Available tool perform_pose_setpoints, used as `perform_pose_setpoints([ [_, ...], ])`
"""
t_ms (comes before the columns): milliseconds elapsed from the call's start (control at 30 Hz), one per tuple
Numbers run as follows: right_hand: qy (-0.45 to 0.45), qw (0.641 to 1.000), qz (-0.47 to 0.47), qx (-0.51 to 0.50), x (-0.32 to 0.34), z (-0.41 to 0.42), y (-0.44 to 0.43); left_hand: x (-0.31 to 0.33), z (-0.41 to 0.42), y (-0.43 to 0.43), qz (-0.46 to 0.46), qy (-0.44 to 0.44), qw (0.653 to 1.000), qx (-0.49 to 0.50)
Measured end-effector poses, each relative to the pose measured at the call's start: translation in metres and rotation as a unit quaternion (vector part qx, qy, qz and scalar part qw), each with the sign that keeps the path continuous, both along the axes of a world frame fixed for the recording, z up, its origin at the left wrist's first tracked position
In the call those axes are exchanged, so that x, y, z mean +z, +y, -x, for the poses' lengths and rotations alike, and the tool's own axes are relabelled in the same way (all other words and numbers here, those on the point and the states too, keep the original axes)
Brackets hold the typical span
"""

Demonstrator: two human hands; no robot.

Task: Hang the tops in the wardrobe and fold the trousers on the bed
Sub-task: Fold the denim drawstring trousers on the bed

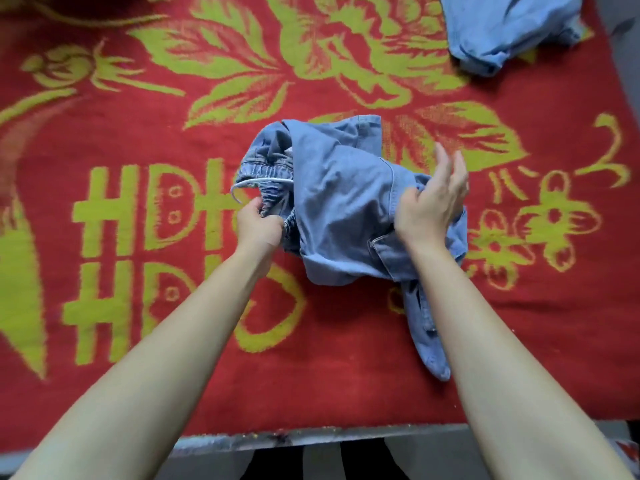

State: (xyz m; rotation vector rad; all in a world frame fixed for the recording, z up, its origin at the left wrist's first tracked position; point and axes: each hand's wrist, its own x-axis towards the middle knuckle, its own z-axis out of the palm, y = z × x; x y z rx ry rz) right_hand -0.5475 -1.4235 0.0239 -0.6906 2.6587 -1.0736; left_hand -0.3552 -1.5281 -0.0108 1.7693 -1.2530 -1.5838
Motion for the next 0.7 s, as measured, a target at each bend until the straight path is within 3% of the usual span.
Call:
perform_pose_setpoints([
  [133,-0.025,0.967,0.054,0.249,0.031,-0.035,-0.051,0.027,-0.001,0.019,0.178,0.009,0.971,-0.156],
  [200,-0.098,0.938,-0.005,0.332,0.041,-0.044,-0.064,0.048,0.000,0.026,0.225,0.046,0.954,-0.190],
  [267,-0.155,0.912,-0.091,0.369,0.049,-0.039,-0.068,0.065,-0.007,0.023,0.249,0.029,0.950,-0.188],
  [367,-0.140,0.857,-0.207,0.451,0.060,-0.031,-0.063,0.081,-0.024,0.015,0.238,-0.012,0.955,-0.176],
  [433,-0.113,0.835,-0.247,0.478,0.068,-0.034,-0.058,0.097,-0.029,0.010,0.219,-0.004,0.965,-0.147],
  [500,-0.102,0.840,-0.244,0.474,0.076,-0.034,-0.053,0.121,-0.029,0.004,0.199,0.041,0.973,-0.109],
  [633,-0.023,0.858,-0.250,0.448,0.100,-0.022,-0.047,0.180,-0.022,-0.014,0.233,0.120,0.956,-0.131],
  [700,0.014,0.844,-0.285,0.454,0.115,-0.015,-0.044,0.212,-0.019,-0.024,0.245,0.144,0.949,-0.136],
])
